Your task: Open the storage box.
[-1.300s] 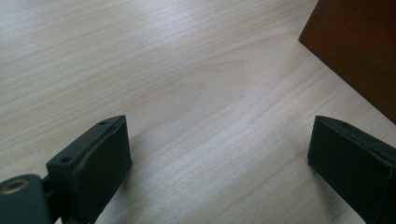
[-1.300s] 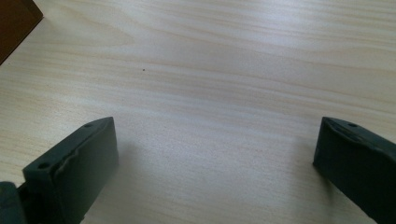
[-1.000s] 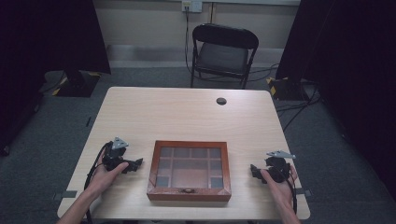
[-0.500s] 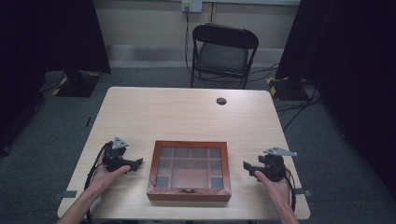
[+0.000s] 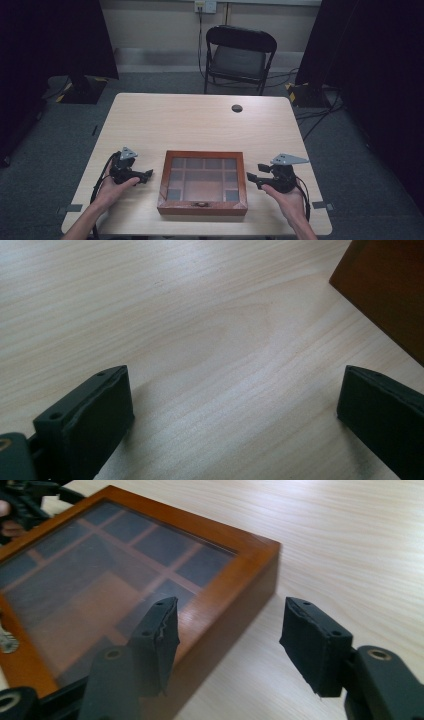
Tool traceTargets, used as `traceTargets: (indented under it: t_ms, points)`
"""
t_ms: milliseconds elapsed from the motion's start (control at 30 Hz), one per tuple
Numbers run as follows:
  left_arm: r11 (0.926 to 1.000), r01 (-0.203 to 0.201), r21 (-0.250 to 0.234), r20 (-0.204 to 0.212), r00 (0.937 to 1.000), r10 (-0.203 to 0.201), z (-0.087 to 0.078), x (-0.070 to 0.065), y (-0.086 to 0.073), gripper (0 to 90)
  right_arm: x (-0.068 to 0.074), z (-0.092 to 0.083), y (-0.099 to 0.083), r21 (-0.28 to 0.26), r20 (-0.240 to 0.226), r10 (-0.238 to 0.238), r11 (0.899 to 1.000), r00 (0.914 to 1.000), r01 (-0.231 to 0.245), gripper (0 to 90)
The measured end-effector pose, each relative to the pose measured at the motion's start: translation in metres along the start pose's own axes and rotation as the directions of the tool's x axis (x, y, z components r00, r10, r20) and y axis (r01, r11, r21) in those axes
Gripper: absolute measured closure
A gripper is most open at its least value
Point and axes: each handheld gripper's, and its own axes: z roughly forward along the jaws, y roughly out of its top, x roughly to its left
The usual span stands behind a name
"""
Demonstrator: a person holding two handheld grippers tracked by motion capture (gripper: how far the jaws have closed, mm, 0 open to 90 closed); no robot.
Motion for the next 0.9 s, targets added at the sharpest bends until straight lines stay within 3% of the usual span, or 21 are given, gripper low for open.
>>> traceTargets:
  t_ms: [233,367,500,567,633,667,700,733,800,900]
  points:
    - [1.0000,0.002,-0.001,0.002,1.0000,-0.002,0.000,0.000,0.000,0.7,0.021,0.012,0.016,0.014,-0.081,-0.065,0.998,0.9946,0.066,44.2]
    - [1.0000,0.001,-0.002,0.001,1.0000,-0.001,0.000,0.000,0.000,0.7,0.035,0.024,0.025,0.004,-0.152,-0.101,0.995,0.9831,0.103,49.2]
    - [1.0000,-0.001,0.000,0.001,1.0000,0.001,0.000,0.000,0.000,0.7,0.043,0.031,0.022,0.026,-0.181,-0.113,0.992,0.9769,0.120,51.1]
    - [1.0000,0.003,-0.001,0.002,1.0000,-0.003,0.000,0.000,0.000,0.7,0.053,0.034,0.021,0.036,-0.214,-0.130,0.989,0.9682,0.141,54.4]
    - [1.0000,0.005,-0.001,0.001,1.0000,-0.005,0.000,0.000,0.000,0.7,0.057,0.035,0.021,0.039,-0.224,-0.134,0.989,0.9654,0.146,55.1]
    - [1.0000,0.004,-0.003,0.001,1.0000,-0.004,0.000,0.000,0.000,0.8,0.064,0.038,0.021,0.043,-0.250,-0.149,0.985,0.9567,0.165,56.5]
    - [1.0000,0.004,-0.002,0.001,1.0000,-0.004,0.000,0.000,0.000,0.8,0.064,0.038,0.021,0.043,-0.250,-0.149,0.985,0.9567,0.165,57.3]
    - [1.0000,0.006,-0.004,0.000,1.0000,-0.006,0.000,0.000,0.000,0.8,0.072,0.042,0.020,0.051,-0.279,-0.168,0.981,0.9455,0.189,59.5]
    - [1.0000,0.003,0.001,-0.005,1.0000,-0.003,-0.001,0.000,0.000,1.2,0.077,0.045,0.019,0.057,-0.305,-0.175,0.978,0.9361,0.202,61.7]
    - [0.9996,0.024,-0.011,-0.009,0.9997,-0.025,-0.002,-0.001,0.000,7.1,0.086,0.053,0.016,0.068,-0.349,-0.191,0.971,0.9174,0.228,66.1]
